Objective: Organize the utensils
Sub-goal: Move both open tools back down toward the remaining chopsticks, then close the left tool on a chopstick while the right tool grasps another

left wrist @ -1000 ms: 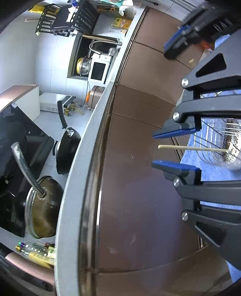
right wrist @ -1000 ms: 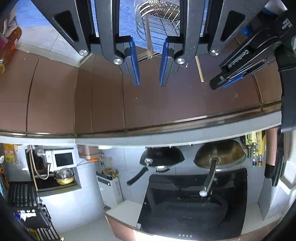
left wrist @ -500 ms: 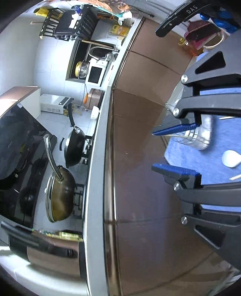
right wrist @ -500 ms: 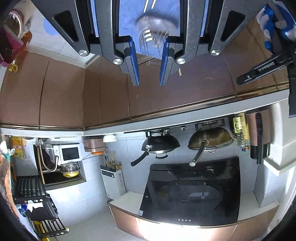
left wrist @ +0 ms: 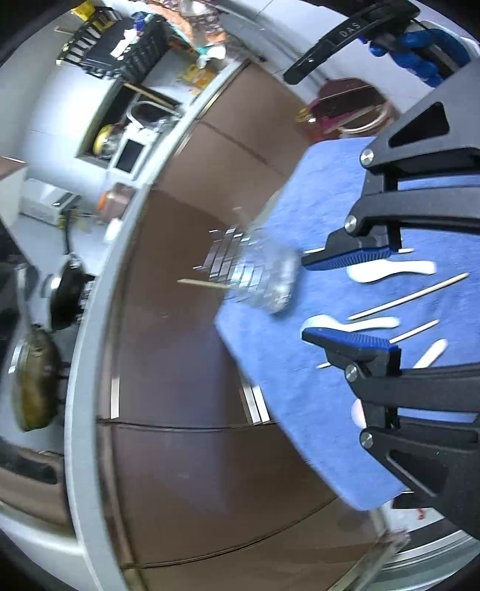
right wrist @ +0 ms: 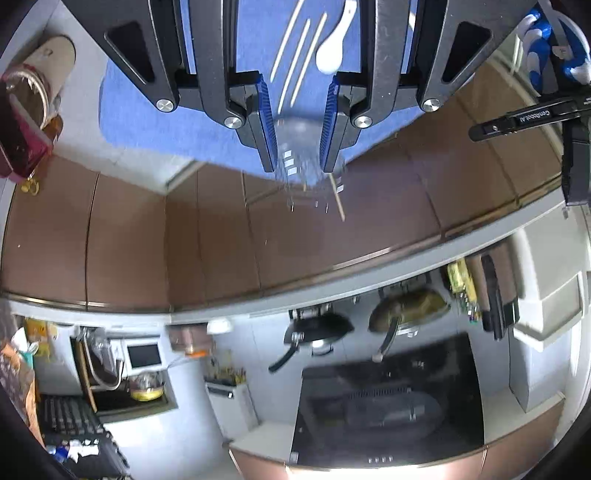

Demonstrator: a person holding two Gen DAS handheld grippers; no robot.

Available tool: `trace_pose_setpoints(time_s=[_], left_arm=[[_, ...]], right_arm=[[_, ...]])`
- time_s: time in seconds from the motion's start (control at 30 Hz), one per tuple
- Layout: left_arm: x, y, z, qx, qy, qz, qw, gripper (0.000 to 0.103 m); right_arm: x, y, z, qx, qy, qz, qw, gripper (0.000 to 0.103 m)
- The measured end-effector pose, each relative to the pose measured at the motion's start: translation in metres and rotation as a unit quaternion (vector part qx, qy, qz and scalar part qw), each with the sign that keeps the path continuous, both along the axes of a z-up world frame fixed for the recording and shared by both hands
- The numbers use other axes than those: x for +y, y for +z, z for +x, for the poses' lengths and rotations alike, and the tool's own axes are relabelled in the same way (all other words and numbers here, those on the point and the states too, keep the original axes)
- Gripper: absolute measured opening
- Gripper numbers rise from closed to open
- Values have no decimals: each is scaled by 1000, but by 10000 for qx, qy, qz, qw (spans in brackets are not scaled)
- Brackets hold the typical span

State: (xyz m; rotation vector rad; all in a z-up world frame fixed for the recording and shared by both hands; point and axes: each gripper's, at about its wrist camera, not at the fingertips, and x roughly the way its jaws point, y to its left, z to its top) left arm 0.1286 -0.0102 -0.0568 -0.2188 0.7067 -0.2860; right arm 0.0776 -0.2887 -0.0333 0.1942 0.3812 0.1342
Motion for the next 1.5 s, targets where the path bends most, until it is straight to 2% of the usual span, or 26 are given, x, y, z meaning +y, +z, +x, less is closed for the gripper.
trace_pose_setpoints(time_s=[0.2, 0.47, 0.63, 1.03, 1.3, 1.43, 1.5], left_arm=[[-13, -30, -2, 651, -232, -237, 9973, 30], [-31, -86, 15, 1725, -447, -577, 9823, 29], [-35, -109, 34, 2095, -329, -562, 9756, 29], [-54, -156, 97, 2643, -255, 99, 9641, 28], [-58, -173, 120, 2907, -145, 425, 9558, 17], [-57, -185, 129, 3182, -110, 436, 9469, 13], [-57, -186, 131, 3202, -135, 441, 9462, 12]], right_arm=[[-9, -11, -12, 349, 171, -27, 9992, 22], [-16, -29, -12, 702, 334, -45, 9970, 22], [-20, -50, -2, 1110, 449, 49, 9928, 22], [-26, -103, 33, 2052, 566, 360, 9764, 22], [-15, -127, 54, 2403, 637, 320, 9681, 22], [-8, -145, 78, 2827, 807, 348, 9552, 22], [-4, -154, 94, 3064, 856, 283, 9476, 21]])
